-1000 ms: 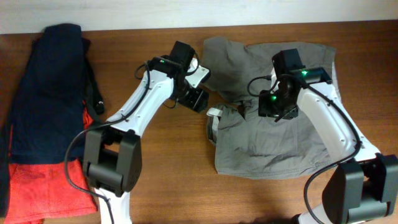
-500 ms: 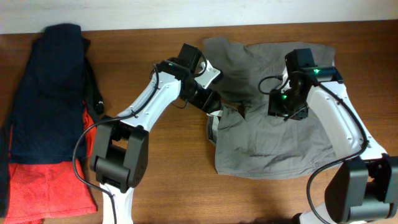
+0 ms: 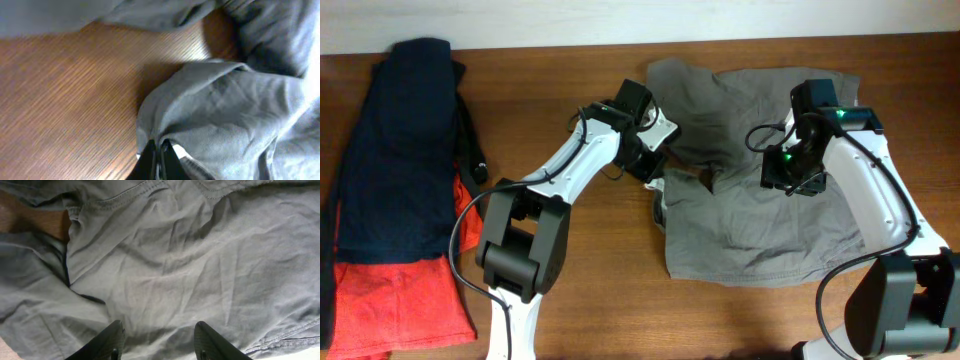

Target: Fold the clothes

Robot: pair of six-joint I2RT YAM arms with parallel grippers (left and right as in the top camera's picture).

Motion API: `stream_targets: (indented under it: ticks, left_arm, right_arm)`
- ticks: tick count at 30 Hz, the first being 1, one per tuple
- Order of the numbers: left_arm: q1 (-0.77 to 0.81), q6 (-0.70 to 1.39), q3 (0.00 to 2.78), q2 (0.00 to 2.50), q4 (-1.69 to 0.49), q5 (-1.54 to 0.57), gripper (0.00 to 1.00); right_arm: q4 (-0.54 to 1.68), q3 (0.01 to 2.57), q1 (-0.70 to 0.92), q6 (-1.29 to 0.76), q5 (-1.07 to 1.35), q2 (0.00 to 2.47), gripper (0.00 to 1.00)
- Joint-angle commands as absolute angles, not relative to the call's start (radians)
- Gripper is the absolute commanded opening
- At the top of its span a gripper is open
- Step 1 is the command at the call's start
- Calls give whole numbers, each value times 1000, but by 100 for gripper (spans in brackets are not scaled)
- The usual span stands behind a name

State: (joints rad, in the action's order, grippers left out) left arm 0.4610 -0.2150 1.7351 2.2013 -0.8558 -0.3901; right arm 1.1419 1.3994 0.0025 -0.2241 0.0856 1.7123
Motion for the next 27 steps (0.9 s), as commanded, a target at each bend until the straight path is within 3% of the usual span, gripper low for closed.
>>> stream_targets:
  ticks: [1,7,9,10,12,14,23,27]
  left_arm:
    - [405,-199,1822,2204,-944,-240,0]
    - [292,-200,2093,2204,-1219,-71,1]
    - [253,-200,2175,2204,-1287,-32,6]
    - [236,-200,2201,2204,-1304,-34,20]
    - [212,-199,2212,2204,-1319,-37,70]
    - [209,-196,2211,2205,-1334,-37,78]
    - [209,-197,2173,2209,-1518,-184,78]
    - [209,-198,2015,2209,-1475,-223,76]
  right_arm:
    - [1149,1390,-7,-213,67,1708,50]
    - [1150,1390,-7,-213,67,1708,50]
    - [1150,1390,-7,-213,67,1708,50]
    - [1150,1390,-7,-213,68,1708,50]
    - [1153,1390,-7,-213,71,1708,51]
    - [1160,1390,-7,-213,71,1708,51]
    - [1184,1390,-7,-213,71,1708,51]
    - [1187,1390,-7,-213,70,1708,52]
